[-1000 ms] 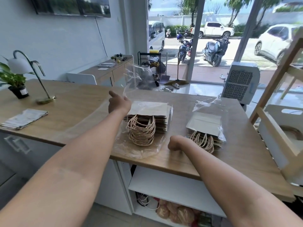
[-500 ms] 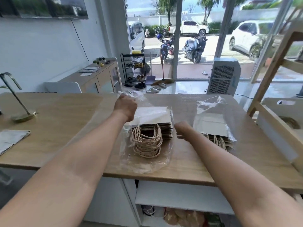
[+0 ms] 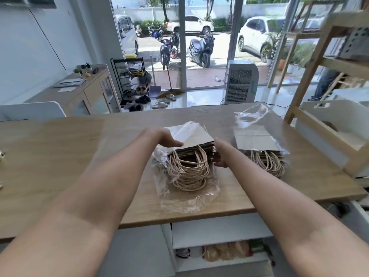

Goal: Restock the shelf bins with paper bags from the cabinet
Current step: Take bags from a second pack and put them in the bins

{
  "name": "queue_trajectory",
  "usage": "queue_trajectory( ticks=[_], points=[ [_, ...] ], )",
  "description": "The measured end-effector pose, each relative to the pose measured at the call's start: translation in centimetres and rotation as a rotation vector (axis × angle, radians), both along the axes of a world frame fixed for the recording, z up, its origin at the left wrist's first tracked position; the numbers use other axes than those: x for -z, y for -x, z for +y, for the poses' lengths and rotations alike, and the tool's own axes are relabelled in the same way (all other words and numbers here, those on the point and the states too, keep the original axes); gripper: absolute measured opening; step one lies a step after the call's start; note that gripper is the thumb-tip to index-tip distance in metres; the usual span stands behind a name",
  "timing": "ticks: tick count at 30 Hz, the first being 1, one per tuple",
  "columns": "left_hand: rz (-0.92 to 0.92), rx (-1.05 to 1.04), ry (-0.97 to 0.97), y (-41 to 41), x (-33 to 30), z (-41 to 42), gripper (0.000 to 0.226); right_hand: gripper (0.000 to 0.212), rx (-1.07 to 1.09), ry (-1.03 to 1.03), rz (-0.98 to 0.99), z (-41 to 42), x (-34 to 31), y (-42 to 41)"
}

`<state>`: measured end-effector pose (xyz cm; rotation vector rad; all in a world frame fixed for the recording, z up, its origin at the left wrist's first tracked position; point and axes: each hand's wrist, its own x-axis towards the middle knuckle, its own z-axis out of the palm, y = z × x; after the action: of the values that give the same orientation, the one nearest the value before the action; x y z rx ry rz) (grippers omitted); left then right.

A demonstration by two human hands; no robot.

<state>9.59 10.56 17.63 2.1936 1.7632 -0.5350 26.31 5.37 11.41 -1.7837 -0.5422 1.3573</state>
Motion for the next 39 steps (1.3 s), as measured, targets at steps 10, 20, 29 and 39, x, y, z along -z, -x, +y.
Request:
queue_trajectory(
  ticks=[10,20,29,39],
  points=[
    [-0.242,-0.241,0.078,1.8,0.7,1.1,0.061,0.046,0.026,-0.043,-0.016,0.7,-0.9,-0.8],
    [-0.333,-0.221,-0.002,2.7,1.5,0.5,0.052,0.046,0.211,-0.105,0.309,1.1,-1.1,1.3],
    [-0.414,-0.246,0.046,3.7,2.3,1.1,0.05,0.027,0.122,-0.096,0.479,-0.3,-1.1,2.8],
    [-0.414,-0.218,0.051,4.3,3.1,2.1,0.047,0.146,0.057,0.01,0.096,14.1,17.5,-1.5]
  ],
)
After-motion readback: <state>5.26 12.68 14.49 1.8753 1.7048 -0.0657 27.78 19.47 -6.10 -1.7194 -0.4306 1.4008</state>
